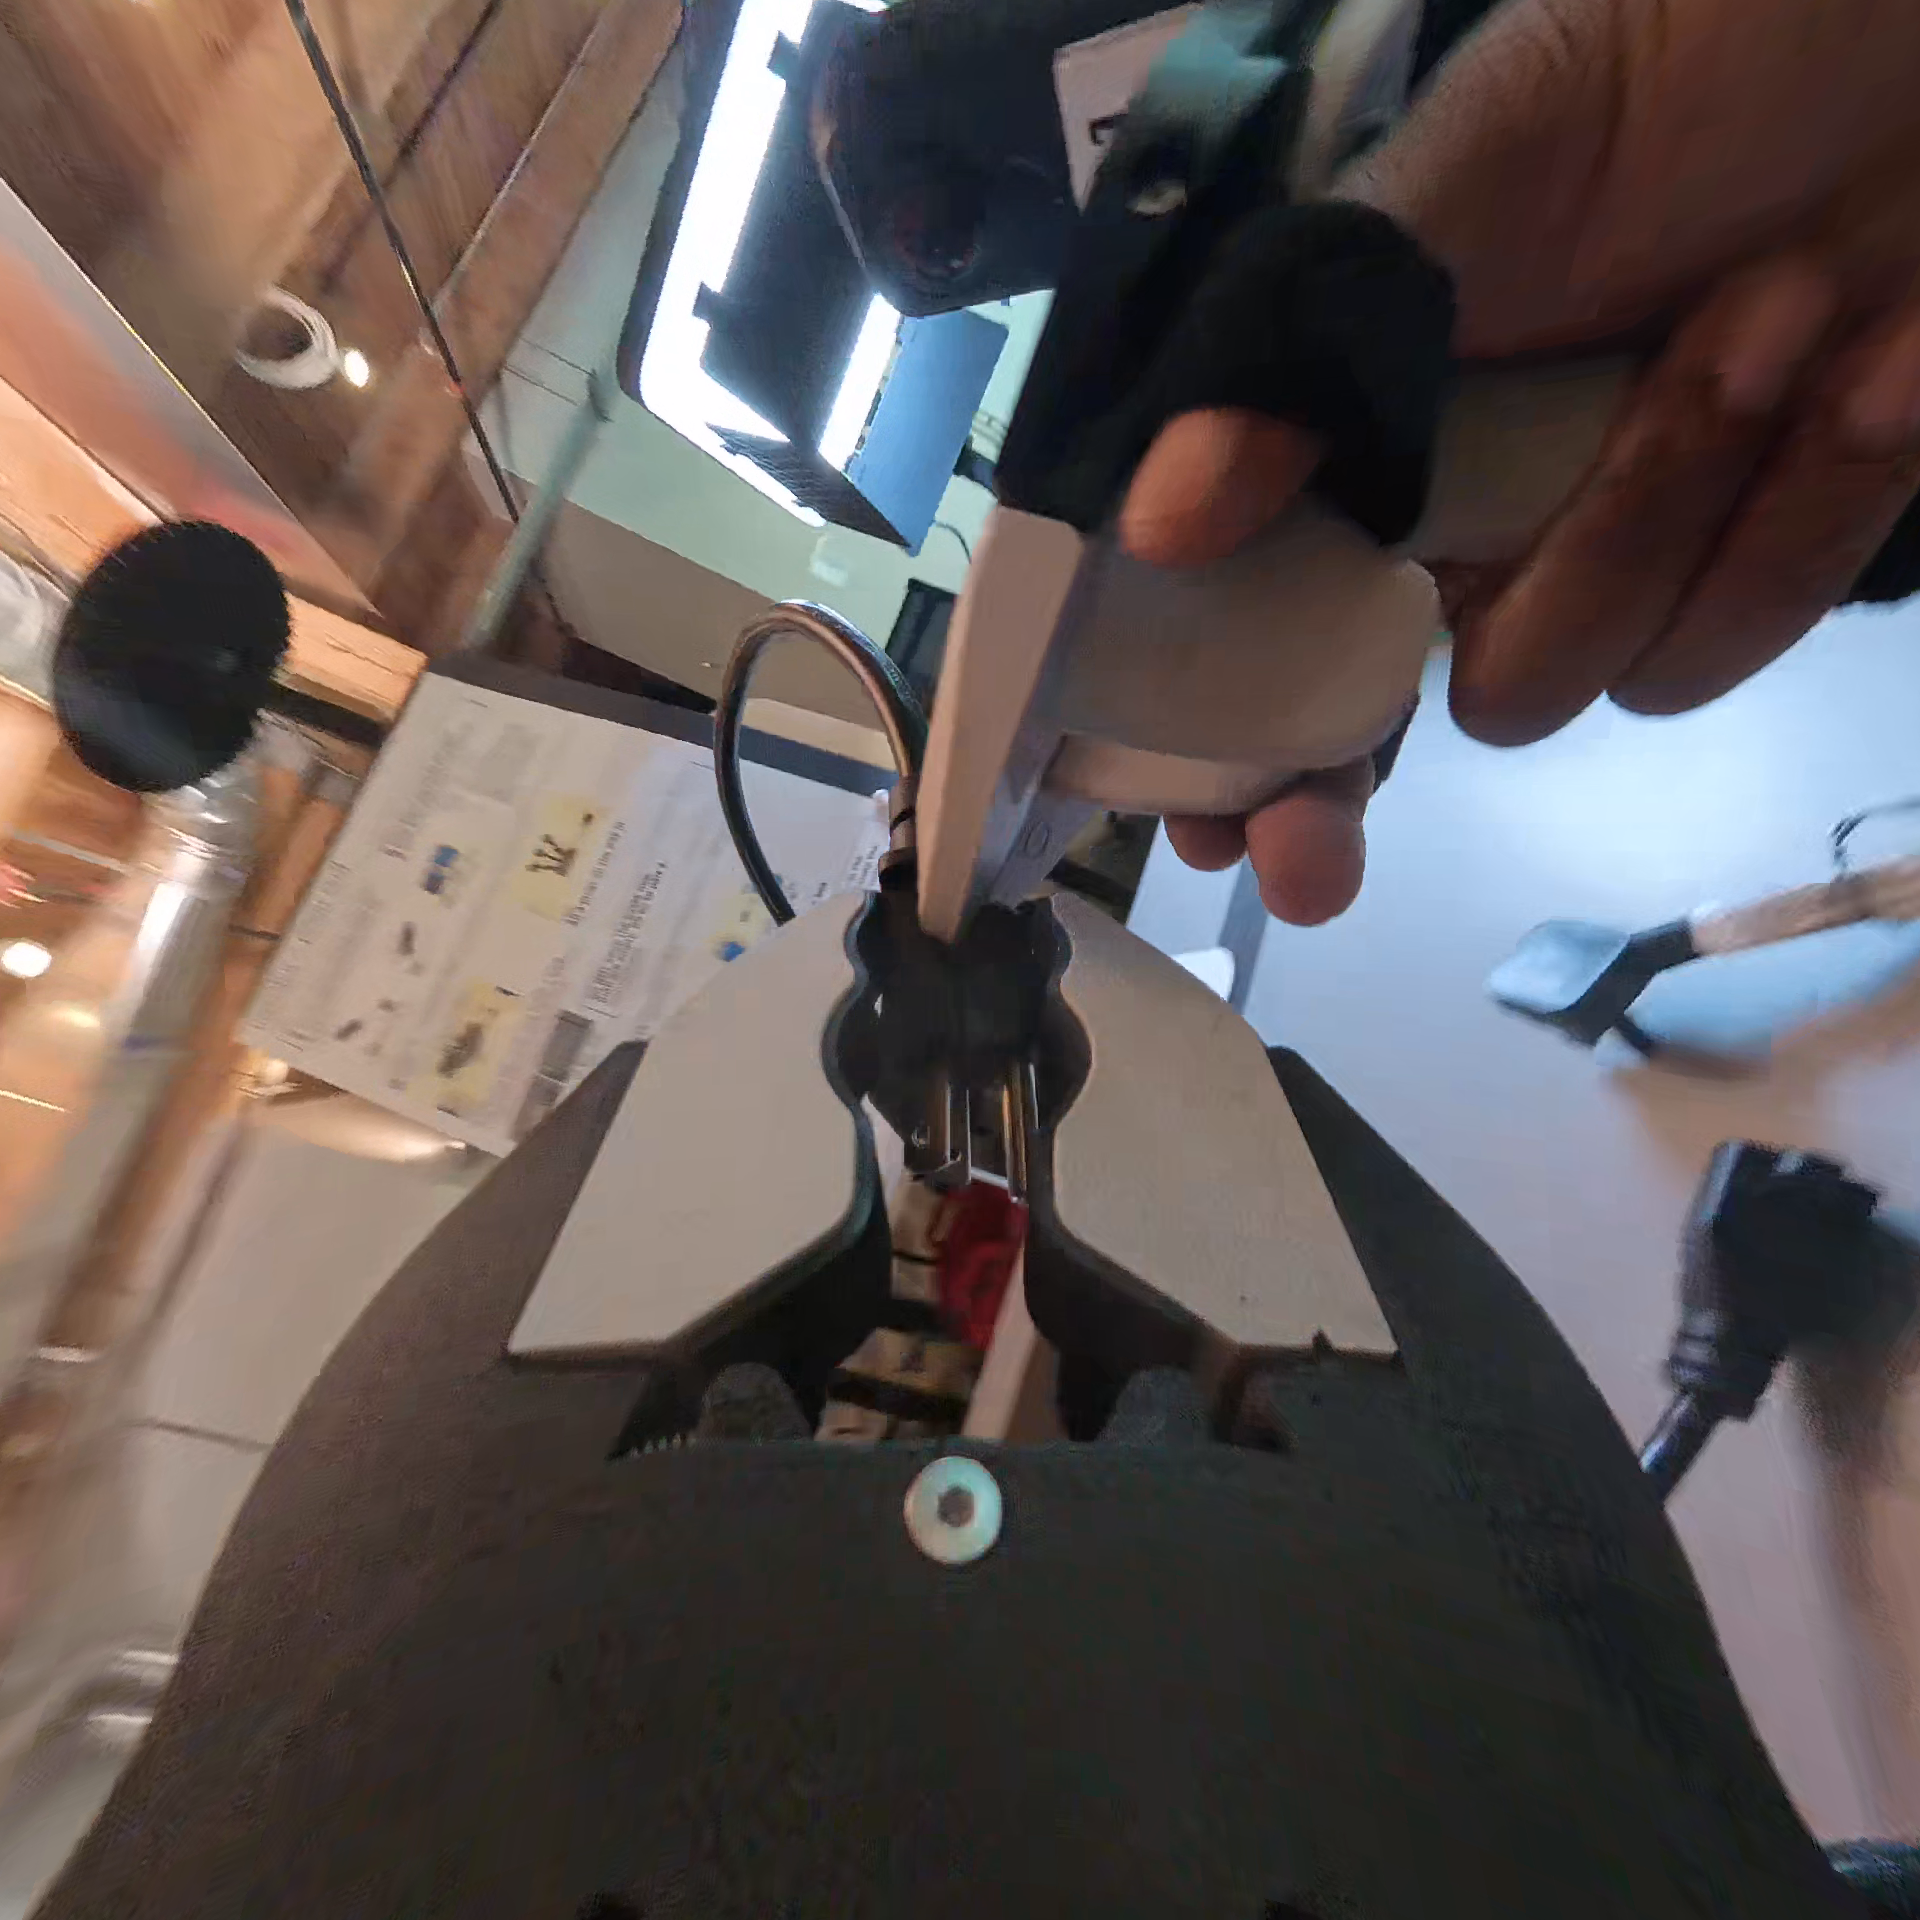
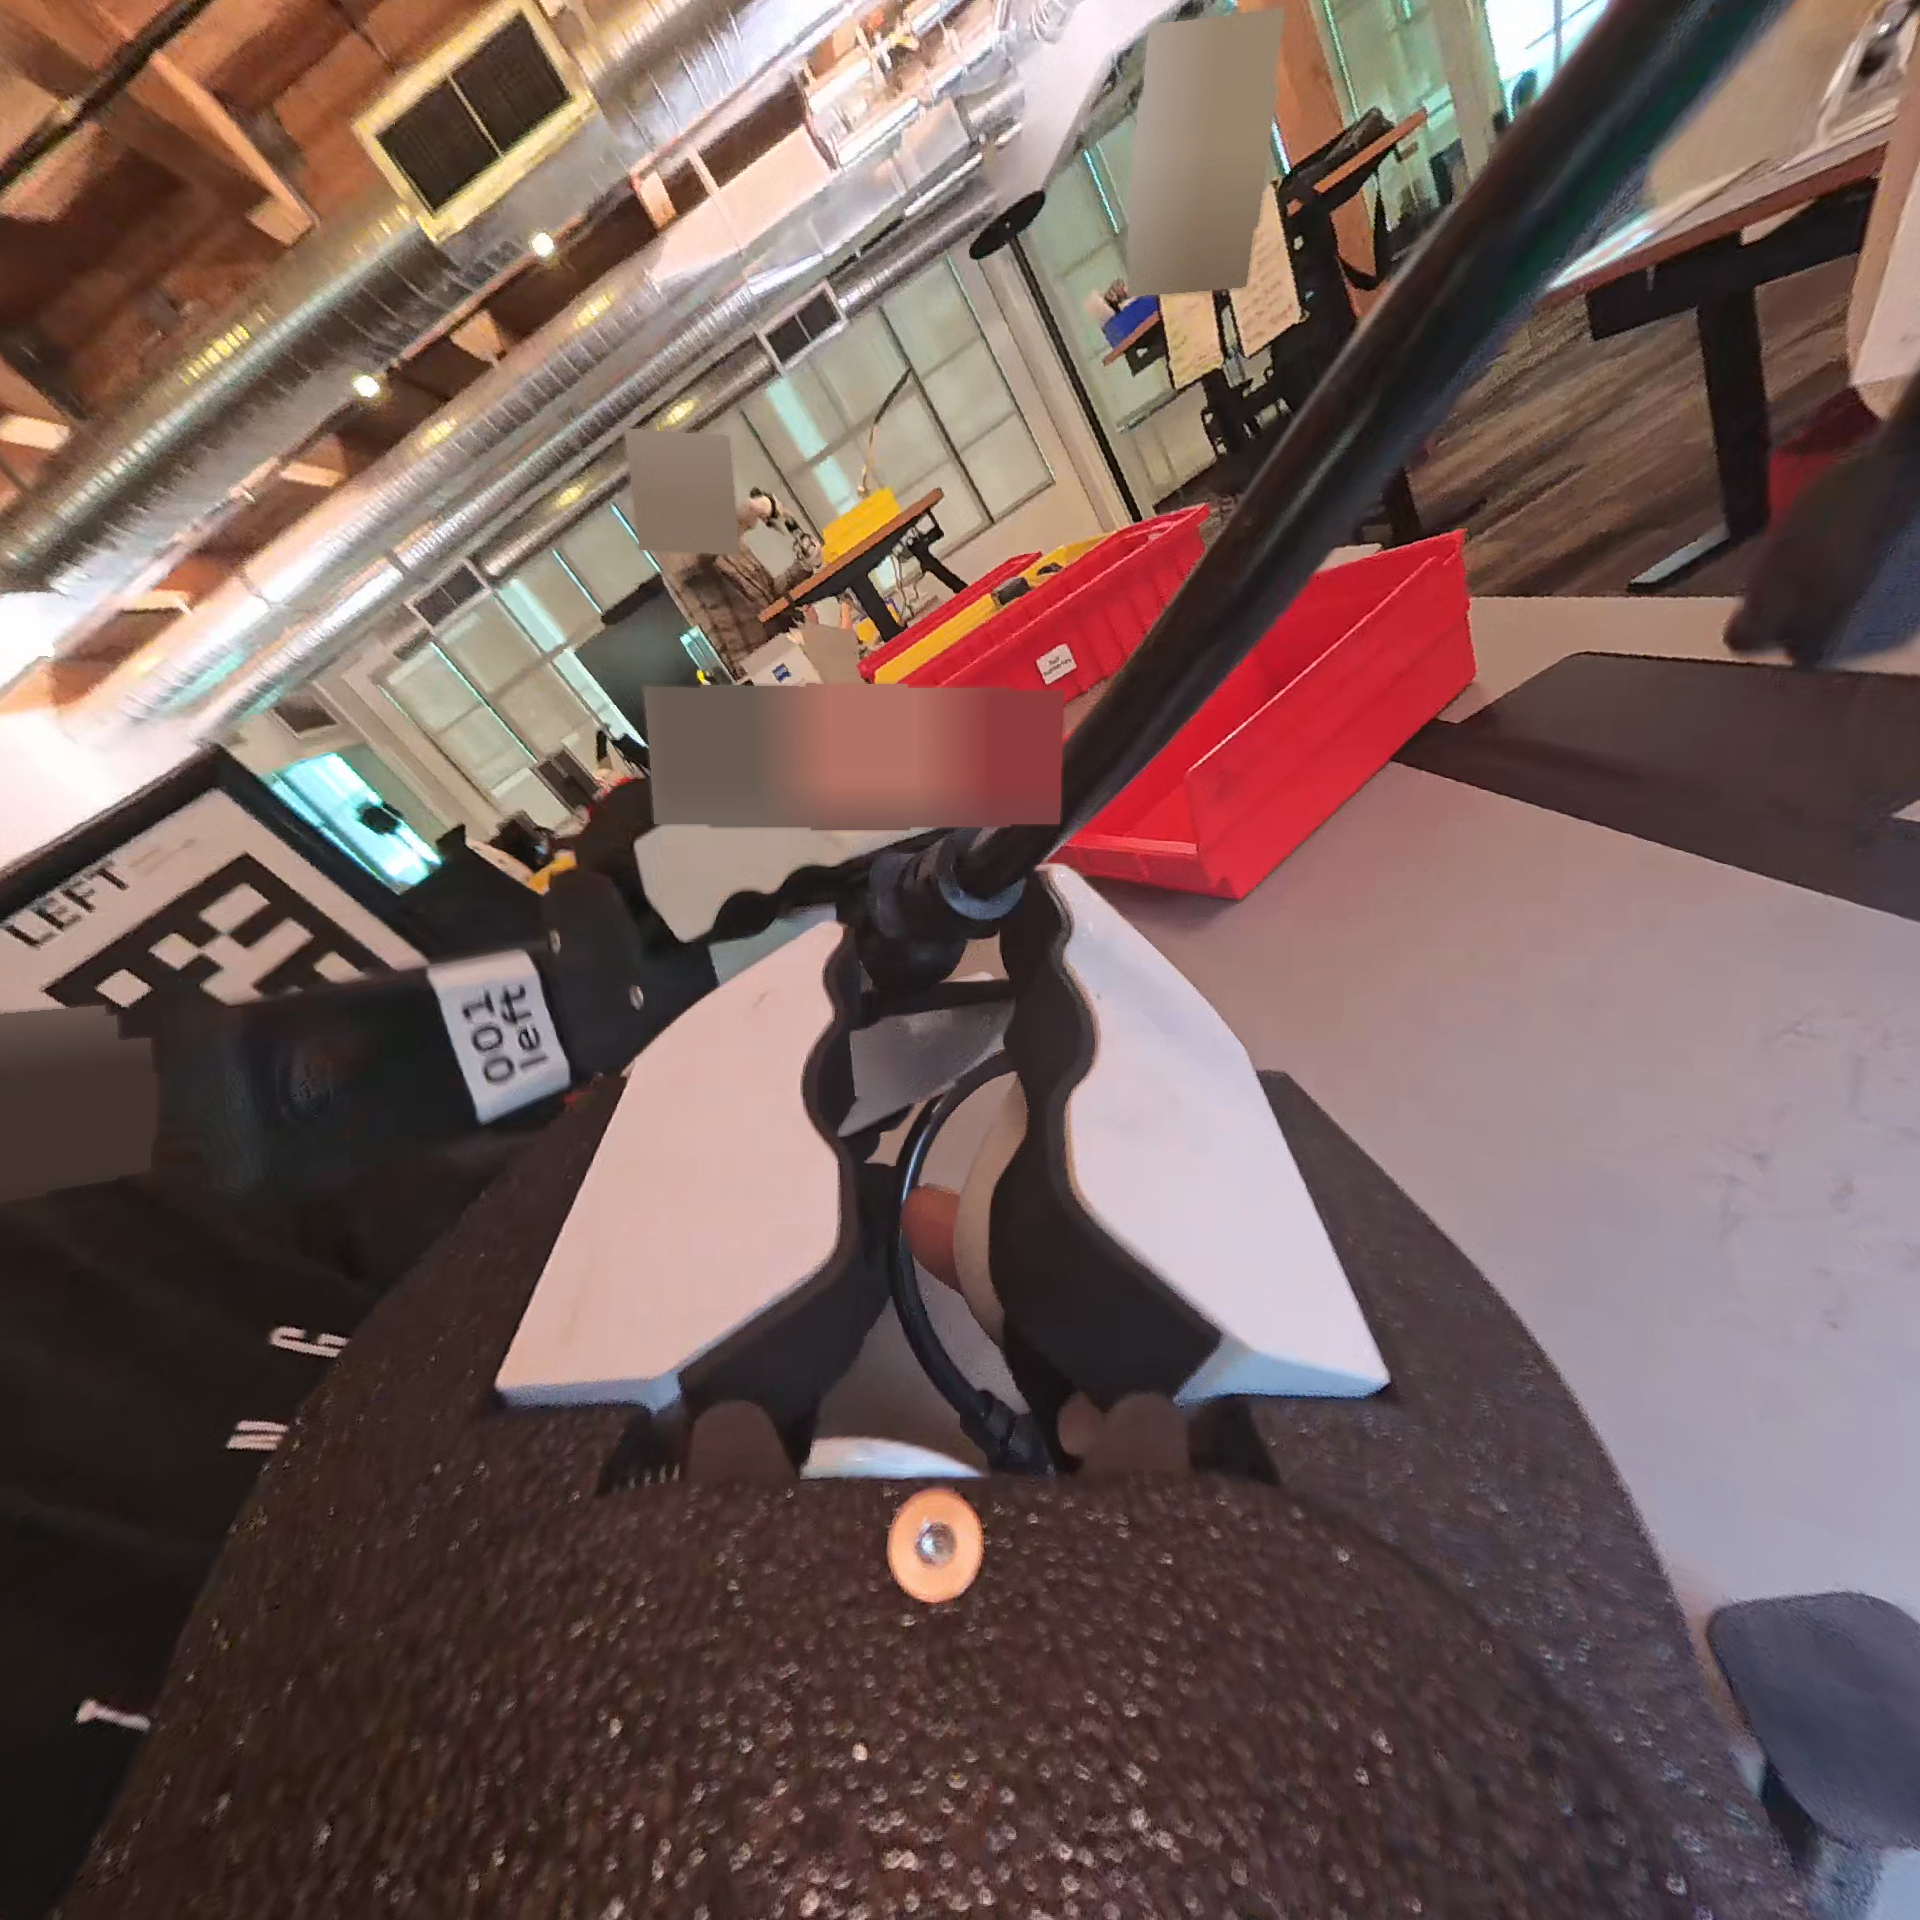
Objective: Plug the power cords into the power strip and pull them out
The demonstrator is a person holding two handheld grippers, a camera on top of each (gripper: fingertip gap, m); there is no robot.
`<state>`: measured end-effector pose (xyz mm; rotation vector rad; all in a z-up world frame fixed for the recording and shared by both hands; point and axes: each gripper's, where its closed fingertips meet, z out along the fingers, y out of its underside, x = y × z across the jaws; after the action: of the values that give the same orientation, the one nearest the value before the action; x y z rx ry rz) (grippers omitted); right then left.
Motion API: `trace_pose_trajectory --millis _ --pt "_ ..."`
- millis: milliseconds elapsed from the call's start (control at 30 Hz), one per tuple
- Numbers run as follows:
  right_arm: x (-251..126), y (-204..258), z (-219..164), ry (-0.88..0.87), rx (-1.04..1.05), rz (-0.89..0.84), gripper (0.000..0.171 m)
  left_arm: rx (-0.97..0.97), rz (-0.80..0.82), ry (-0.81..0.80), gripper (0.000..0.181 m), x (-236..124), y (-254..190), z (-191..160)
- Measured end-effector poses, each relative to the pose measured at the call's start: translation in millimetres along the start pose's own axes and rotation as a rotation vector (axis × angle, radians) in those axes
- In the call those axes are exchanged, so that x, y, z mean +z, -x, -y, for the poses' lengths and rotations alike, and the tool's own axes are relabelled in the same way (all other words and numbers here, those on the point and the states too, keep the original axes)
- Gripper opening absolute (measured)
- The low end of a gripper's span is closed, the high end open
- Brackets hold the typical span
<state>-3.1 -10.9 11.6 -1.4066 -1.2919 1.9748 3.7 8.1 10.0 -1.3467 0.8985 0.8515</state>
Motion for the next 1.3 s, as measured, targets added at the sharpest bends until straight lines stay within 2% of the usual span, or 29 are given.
trace_pose_trajectory --millis 100,133,200,300,433,500,533,567,733,1300 --pt "2.6 -7.8 -7.3 -0.004 0.037 0.02 0.031 0.15 -0.006 0.018 0.026 0.2 -7.6 -8.7" --pt "3.2 -9.4 -9.1 -0.016 0.039 0.027 0.025 0.158 -0.015 0.02 0.026 0.0 -9.4 -10.2" --pt "3.7 -11.8 -11.7 -0.049 0.041 0.056 0.027 0.136 -0.06 0.023 0.027 0.1 -13.1 -12.6" --pt "3.6 -13.3 -13.9 -0.091 0.055 0.133 0.025 -0.031 -0.15 0.001 0.027 -0.9 -16.2 -12.5" --pt "1.1 -5.8 -13.7 -0.082 -0.062 0.196 0.023 -0.437 -0.353 -0.122 0.026 -10.3 -16.3 -2.0" --pt "0.0 -0.8 -11.9 -0.066 -0.135 0.186 0.018 -0.524 -0.381 -0.153 0.031 -13.1 -10.8 -1.4" --pt "-1.5 -3.6 -8.1 -0.082 -0.191 0.138 0.002 -0.531 -0.393 -0.182 0.026 -15.8 -9.7 0.8" --pt "-4.8 1.3 -1.4 -0.109 -0.227 0.142 0.0 -0.543 -0.395 -0.19 0.025 -16.6 -8.8 1.5" --pt "-5.4 0.3 -5.9 -0.025 -0.297 0.072 0.0 -0.502 -0.358 -0.191 0.023 -14.2 -8.7 3.5" --pt "-7.9 4.0 -2.2 -0.094 -0.309 0.107 0.005 -0.488 -0.318 -0.245 0.022 -16.9 -4.8 7.9"
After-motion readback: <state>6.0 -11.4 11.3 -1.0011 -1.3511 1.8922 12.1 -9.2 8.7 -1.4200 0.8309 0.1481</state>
